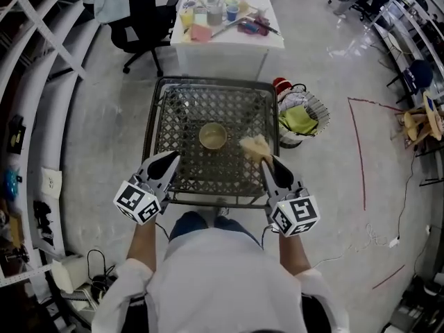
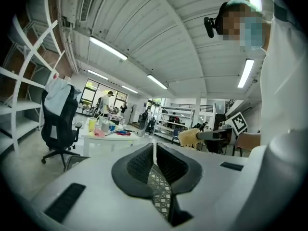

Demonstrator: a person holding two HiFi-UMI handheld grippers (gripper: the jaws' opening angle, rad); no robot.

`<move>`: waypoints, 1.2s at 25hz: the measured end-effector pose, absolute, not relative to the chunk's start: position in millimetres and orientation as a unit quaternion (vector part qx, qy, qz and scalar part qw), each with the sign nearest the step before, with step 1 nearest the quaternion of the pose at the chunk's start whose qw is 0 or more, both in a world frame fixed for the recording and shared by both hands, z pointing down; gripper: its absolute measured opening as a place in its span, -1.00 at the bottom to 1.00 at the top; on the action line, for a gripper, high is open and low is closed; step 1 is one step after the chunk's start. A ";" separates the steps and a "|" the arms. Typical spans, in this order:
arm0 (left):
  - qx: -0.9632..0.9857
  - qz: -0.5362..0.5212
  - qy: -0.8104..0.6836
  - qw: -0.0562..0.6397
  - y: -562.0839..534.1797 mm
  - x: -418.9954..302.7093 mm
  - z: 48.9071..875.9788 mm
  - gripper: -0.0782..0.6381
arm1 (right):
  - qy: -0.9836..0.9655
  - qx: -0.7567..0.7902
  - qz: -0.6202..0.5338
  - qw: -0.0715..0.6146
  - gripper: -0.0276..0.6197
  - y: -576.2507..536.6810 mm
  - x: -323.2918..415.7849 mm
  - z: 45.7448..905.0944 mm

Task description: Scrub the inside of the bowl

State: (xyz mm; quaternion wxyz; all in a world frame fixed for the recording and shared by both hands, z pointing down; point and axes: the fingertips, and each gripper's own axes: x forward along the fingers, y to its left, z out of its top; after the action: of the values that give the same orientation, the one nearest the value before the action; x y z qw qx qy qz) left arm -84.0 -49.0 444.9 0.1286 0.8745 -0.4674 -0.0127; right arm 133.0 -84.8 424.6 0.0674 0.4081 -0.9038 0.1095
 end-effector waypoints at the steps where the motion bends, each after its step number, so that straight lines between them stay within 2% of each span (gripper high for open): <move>1: 0.873 -0.008 -0.469 0.130 -55.6 -81.8 448.3 -0.67 | -0.906 0.402 0.111 0.071 -0.65 -90.9 132.0 427.4; 18: 0.892 0.042 -0.409 0.189 -133.2 -75.1 504.5 -0.67 | -0.895 0.419 0.126 0.090 -0.65 -127.7 89.6 459.9; 30: 0.851 0.088 -0.384 0.348 -172.4 -67.2 620.8 -0.67 | -0.881 0.433 0.143 0.124 -0.65 -127.9 84.4 484.2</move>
State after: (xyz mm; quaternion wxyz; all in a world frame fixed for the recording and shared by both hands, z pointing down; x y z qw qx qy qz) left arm -67.2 -172.4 620.8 0.3477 0.8508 -0.3839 0.0883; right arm 84.4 -127.9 484.2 0.1243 0.4328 -0.8814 0.1428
